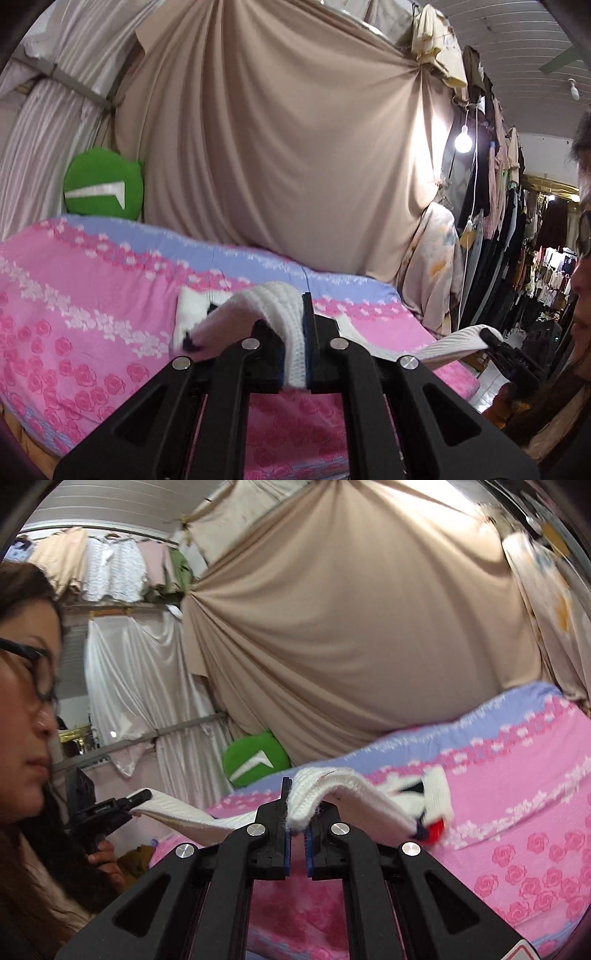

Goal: Fold small clothes
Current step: 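Grasp the sweater hem with the left tool while the right tool grasps the hem too, then fold the hem up onto the collar with both tools, then release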

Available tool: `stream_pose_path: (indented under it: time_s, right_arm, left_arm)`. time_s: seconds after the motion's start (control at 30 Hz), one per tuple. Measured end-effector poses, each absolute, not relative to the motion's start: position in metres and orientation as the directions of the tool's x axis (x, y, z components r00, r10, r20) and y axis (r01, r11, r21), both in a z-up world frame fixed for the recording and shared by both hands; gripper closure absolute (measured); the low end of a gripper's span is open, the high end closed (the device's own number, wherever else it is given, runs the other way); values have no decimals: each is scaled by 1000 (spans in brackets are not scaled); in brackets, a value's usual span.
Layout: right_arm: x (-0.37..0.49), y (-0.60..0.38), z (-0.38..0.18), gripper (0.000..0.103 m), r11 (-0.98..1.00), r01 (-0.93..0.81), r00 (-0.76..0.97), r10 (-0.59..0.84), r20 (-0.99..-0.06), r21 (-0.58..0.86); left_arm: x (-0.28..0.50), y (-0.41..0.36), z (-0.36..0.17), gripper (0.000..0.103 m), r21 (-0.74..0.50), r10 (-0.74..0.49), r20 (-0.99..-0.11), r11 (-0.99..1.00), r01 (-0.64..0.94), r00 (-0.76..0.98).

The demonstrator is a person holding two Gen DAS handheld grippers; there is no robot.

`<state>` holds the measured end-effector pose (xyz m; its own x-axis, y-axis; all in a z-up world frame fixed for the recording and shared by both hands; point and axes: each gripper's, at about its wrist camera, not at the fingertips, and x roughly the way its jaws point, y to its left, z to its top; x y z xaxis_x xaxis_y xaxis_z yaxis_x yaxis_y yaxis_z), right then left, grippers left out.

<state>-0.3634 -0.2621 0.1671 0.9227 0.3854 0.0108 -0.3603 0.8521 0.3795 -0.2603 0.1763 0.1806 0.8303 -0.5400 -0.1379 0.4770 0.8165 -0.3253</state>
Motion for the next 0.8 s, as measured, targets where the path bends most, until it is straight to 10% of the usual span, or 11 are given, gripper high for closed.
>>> stream_pose_path:
  time_s: [0.23, 0.8]
  right_arm:
    - [-319, -265, 166, 98, 827, -359, 923, 384, 31, 434]
    - [-67, -322, 82, 98, 763, -61, 897, 324, -300, 643]
  left_arm:
    - [-200, 175, 176, 97, -391, -521, -207, 820, 417, 828]
    - [44, 99, 86, 96, -351, -320, -572, 928, 128, 756]
